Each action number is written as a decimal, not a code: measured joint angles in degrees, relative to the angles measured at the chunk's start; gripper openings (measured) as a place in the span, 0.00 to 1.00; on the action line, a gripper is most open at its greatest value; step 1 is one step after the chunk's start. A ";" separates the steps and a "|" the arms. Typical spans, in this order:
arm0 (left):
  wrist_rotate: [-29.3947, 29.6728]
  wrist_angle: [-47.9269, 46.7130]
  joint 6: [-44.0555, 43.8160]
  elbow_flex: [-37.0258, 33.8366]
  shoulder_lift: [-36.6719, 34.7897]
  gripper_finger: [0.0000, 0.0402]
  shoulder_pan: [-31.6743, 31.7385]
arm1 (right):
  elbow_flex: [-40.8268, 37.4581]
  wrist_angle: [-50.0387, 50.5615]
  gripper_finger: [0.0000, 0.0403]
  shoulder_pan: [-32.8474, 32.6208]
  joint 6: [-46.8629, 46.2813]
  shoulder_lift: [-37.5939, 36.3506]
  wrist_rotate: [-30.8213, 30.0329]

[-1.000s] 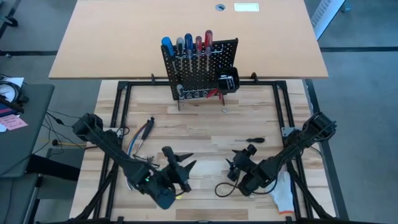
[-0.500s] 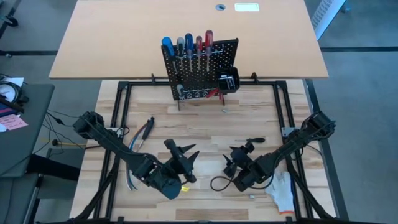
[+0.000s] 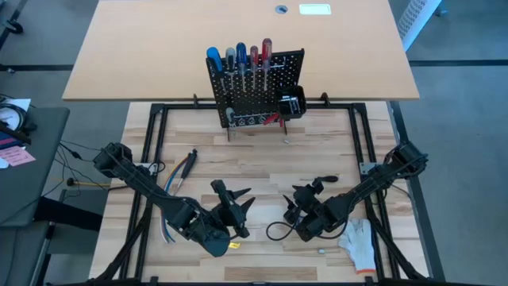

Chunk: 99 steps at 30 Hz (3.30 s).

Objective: Hang tools onto peg board
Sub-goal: Put the socket into the black bin on the pegboard

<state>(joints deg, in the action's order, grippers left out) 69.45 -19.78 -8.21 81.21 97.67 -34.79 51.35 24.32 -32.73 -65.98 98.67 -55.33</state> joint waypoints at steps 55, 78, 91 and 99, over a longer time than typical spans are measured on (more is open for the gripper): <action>-3.85 29.32 35.58 0.04 -1.31 0.34 0.39 | 0.00 -1.09 0.59 0.00 -0.02 -0.02 0.02; -16.51 27.37 24.45 0.07 -1.36 0.34 -0.84 | 0.00 -1.27 0.59 -0.01 -0.02 0.00 0.02; -26.15 18.24 12.48 0.01 2.59 0.34 -0.42 | 3.74 -1.44 0.59 0.28 7.21 -2.76 17.18; -22.63 23.44 5.51 -10.31 2.80 0.34 -3.11 | 5.22 1.67 0.59 -16.24 14.42 -8.60 28.66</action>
<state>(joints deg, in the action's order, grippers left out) 46.83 3.66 -2.70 70.90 100.47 -37.91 56.57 25.99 -48.97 -51.56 90.07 -26.67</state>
